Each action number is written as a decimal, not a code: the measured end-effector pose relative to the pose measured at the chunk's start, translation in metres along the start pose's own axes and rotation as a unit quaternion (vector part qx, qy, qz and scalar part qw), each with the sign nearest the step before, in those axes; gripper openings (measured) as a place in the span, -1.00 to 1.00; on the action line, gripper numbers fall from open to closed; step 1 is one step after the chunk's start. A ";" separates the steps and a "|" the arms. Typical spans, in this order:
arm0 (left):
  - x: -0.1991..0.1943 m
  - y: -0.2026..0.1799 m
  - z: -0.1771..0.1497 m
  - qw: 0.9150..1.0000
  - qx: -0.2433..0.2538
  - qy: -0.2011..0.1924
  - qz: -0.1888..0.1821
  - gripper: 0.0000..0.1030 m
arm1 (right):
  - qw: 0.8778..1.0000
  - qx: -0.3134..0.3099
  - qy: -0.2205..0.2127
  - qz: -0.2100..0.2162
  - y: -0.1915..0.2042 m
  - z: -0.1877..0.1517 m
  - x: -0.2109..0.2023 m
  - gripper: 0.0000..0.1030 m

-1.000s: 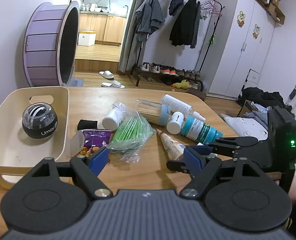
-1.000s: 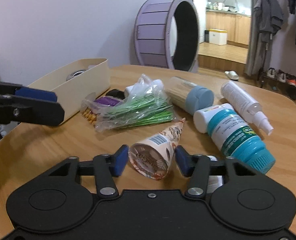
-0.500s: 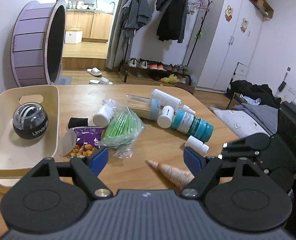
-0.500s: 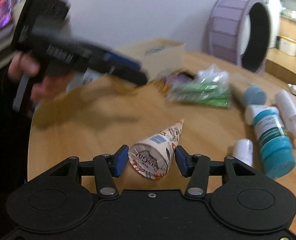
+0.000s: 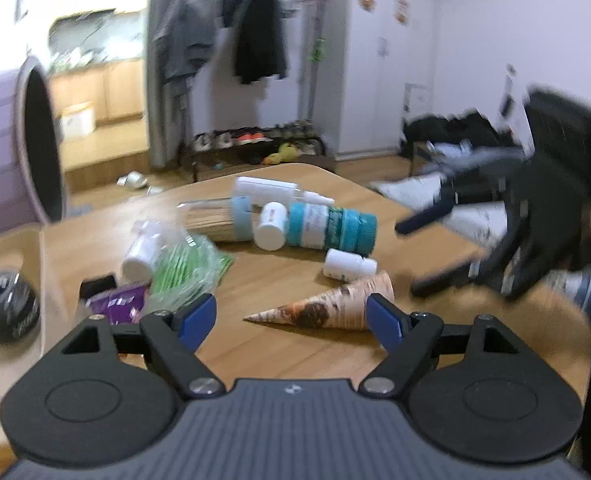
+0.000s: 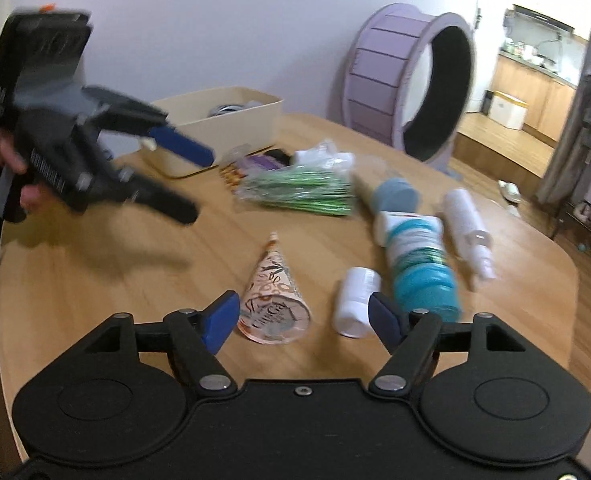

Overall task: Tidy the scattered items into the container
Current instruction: 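Close the left tool on the paper cone wrapper and lift it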

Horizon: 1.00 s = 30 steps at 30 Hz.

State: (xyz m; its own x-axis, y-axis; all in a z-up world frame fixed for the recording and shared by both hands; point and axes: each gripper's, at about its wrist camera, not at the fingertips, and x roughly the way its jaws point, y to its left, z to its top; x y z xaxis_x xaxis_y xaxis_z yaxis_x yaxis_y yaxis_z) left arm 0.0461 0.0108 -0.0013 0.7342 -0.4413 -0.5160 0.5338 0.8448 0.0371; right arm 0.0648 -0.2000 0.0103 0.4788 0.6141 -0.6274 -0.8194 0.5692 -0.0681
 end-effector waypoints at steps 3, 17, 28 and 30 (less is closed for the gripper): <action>0.013 -0.007 -0.002 0.998 0.055 0.000 -0.014 0.58 | 0.999 0.037 -0.020 0.011 -0.015 -0.005 -0.013 0.43; 0.076 -0.020 -0.005 0.992 0.089 0.043 -0.073 0.42 | 0.992 0.095 -0.061 0.049 -0.038 -0.016 -0.027 0.69; 0.060 -0.018 -0.004 0.992 0.070 0.048 -0.098 -0.36 | 0.992 0.096 -0.067 0.054 -0.034 -0.016 -0.031 0.71; 0.058 -0.021 0.000 0.993 0.071 0.029 -0.087 -0.34 | 0.992 0.096 -0.067 0.054 -0.034 -0.015 -0.030 0.71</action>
State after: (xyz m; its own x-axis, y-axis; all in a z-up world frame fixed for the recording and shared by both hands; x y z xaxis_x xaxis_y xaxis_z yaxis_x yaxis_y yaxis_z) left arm 0.0775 -0.0325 -0.0323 0.6019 -0.5554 -0.5738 0.7077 0.7039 0.0610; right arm 0.0733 -0.2464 0.0196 0.4397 0.7375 -0.5126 -0.7990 0.5819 0.1519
